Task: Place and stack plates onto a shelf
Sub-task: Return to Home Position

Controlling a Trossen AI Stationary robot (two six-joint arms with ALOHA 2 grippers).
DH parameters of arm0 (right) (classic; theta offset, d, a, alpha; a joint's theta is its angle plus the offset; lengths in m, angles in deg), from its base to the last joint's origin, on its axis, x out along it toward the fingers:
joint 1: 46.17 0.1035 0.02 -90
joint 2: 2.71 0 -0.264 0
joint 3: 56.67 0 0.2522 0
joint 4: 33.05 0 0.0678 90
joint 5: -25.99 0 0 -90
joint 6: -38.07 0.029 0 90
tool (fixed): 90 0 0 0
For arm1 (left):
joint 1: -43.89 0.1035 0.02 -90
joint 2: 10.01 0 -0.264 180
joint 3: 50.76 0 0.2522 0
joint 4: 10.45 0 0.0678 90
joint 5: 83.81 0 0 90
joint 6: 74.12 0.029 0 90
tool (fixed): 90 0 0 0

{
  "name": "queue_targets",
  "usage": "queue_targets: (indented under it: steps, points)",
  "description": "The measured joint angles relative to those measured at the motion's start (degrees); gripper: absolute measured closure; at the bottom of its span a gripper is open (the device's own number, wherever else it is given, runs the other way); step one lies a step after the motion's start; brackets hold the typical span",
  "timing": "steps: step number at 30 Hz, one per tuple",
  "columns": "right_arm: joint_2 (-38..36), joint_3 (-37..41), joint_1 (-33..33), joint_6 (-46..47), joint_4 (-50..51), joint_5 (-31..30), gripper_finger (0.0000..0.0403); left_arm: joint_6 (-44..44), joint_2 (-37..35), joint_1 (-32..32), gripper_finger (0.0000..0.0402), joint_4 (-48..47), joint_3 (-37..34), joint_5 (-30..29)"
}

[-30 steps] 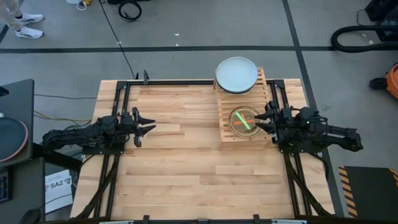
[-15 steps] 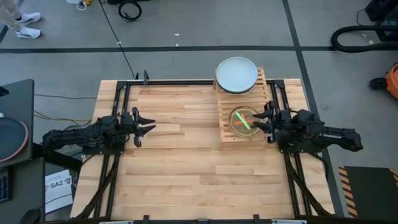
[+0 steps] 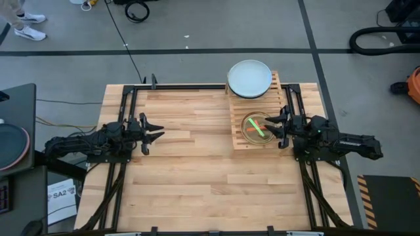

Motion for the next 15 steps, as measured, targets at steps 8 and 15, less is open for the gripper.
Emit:
queue_targets:
  steps: [8,15]
  points:
    - [-0.01,0.00,0.00,0.11,0.91,0.00,0.0252,0.00,0.00,0.00,0.0283,-0.01,0.00,0.00]
    - [-0.01,0.00,0.00,1.94,1.52,0.00,0.0252,0.02,0.00,0.00,0.0283,-0.03,0.00,0.00]
